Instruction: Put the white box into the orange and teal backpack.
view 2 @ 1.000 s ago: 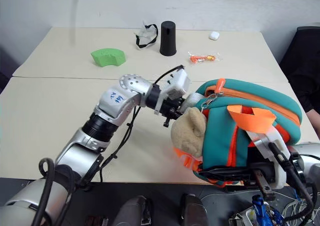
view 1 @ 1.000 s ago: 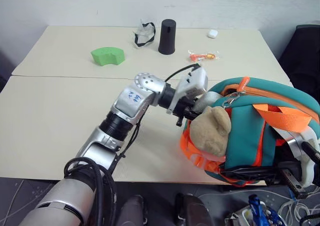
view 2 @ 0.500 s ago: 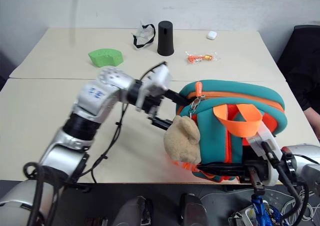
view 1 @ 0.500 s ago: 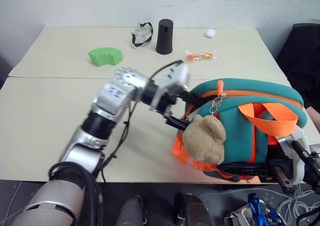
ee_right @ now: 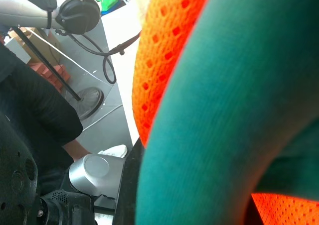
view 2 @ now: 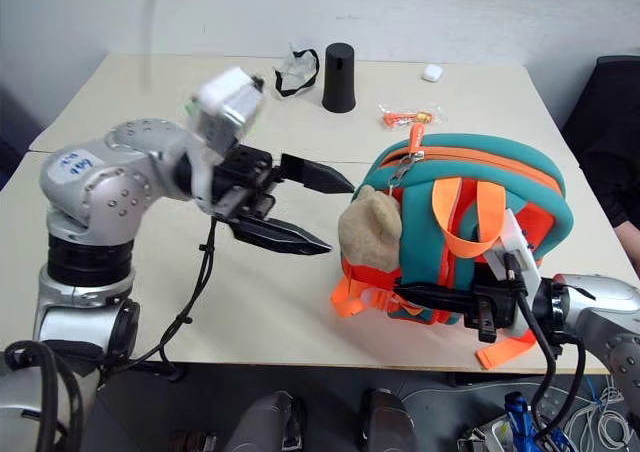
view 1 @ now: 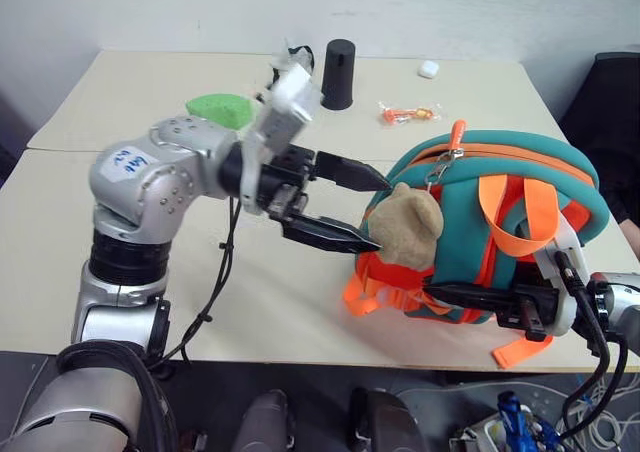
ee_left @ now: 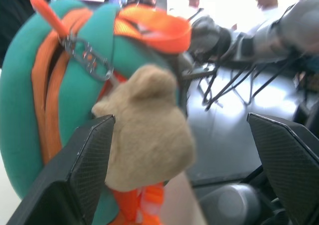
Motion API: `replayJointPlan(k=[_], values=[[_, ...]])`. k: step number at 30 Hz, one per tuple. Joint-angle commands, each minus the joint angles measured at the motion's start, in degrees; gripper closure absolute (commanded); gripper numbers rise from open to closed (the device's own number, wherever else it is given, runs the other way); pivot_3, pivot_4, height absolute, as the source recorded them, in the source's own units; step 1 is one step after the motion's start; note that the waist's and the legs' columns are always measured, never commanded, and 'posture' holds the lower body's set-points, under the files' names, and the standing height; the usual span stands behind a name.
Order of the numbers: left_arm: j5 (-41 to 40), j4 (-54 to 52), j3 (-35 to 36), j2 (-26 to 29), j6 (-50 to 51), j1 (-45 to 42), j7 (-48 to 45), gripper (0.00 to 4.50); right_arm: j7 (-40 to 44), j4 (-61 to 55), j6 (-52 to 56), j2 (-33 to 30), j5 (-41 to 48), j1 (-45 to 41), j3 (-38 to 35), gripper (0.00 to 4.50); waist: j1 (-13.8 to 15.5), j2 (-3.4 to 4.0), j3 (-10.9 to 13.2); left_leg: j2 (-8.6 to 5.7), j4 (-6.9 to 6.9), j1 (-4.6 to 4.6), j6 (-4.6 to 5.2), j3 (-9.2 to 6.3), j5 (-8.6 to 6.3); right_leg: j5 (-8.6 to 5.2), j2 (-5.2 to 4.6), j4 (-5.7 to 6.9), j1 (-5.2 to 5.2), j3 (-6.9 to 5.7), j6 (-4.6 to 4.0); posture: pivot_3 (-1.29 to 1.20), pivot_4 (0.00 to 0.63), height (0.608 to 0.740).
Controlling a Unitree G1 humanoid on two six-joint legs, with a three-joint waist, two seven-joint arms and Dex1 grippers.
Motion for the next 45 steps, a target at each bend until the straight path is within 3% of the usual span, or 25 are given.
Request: replayJointPlan(k=[1,4,11,19,25,30,36,45], values=[[7.6,-0.9,-4.67,-0.78,-8.28,1.49,3.6,0.04,-1.3,-0.98,0.83,0.42,3.72,-1.1,-1.42,4.5,-0.11,0.0,0.0,0.02,-0.01,0.02,0.0,0.03,0.0,0.0,-0.01,0.01,0.0,0.02,0.0,0.0,0.15,0.74],[11.18,-0.29,-7.06,-2.41,-12.67,2.28,5.31,0.04,-2.49,-1.13,1.4,0.44,5.82,-1.48,-1.88,4.5,0.05,0.0,0.0,0.03,-0.01,0.01,-0.01,0.03,0.0,-0.01,-0.03,0.0,-0.02,0.02,-0.02,0.0,0.15,0.74],[9.91,0.32,-6.28,-6.74,-12.61,3.15,6.71,0.04,-4.04,-2.08,1.47,0.11,6.65,-0.85,-1.37,4.5,0.13,0.0,0.0,0.02,-0.01,-0.03,0.02,0.0,-0.01,-0.01,-0.14,-0.04,-0.01,0.0,-0.01,0.0,0.15,0.74],[5.35,0.37,-2.61,-7.34,-10.21,2.56,5.42,2.32,-4.51,-2.57,1.1,0.17,6.06,0.19,-0.98,4.5,0.05,0.0,0.0,0.03,-0.01,-0.03,0.03,0.0,-0.01,0.0,-0.11,-0.03,-0.01,-0.01,-0.01,0.0,0.15,0.74],[0.92,-0.64,0.62,-6.03,-7.13,2.45,3.98,3.25,-4.6,-2.15,0.73,0.1,5.91,0.01,-0.83,4.5,0.02,0.0,0.0,0.03,-0.01,-0.03,0.02,0.0,-0.01,0.0,-0.1,-0.02,-0.01,-0.01,-0.01,0.0,0.15,0.74],[-1.65,0.14,3.37,-1.19,-4.52,2.18,1.41,3.59,-5.12,-1.2,0.51,0.55,6.76,-0.11,-2.16,4.5,-0.07,0.0,0.0,0.05,-0.01,-0.02,0.02,0.0,-0.01,-0.01,-0.11,-0.02,-0.02,-0.01,-0.01,0.0,0.15,0.74],[-2.61,3.52,7.2,8.32,-4.94,4.39,-3.56,3.59,-7.38,0.78,0.81,1.84,12.92,0.28,-7.59,4.5,-0.15,0.0,0.0,0.06,-0.02,-0.03,0.0,0.02,-0.01,-0.02,-0.08,-0.01,-0.07,0.0,-0.03,0.0,0.15,0.74],[-4.21,5.15,8.72,13.13,-4.12,5.67,-6.09,3.59,-5.35,-0.22,0.13,2.11,16.15,4.77,-12.65,4.5,0.05,-0.01,0.0,0.03,-0.02,-0.08,0.02,0.0,-0.02,-0.01,-0.07,-0.02,-0.05,-0.02,-0.02,0.0,0.15,0.74]])
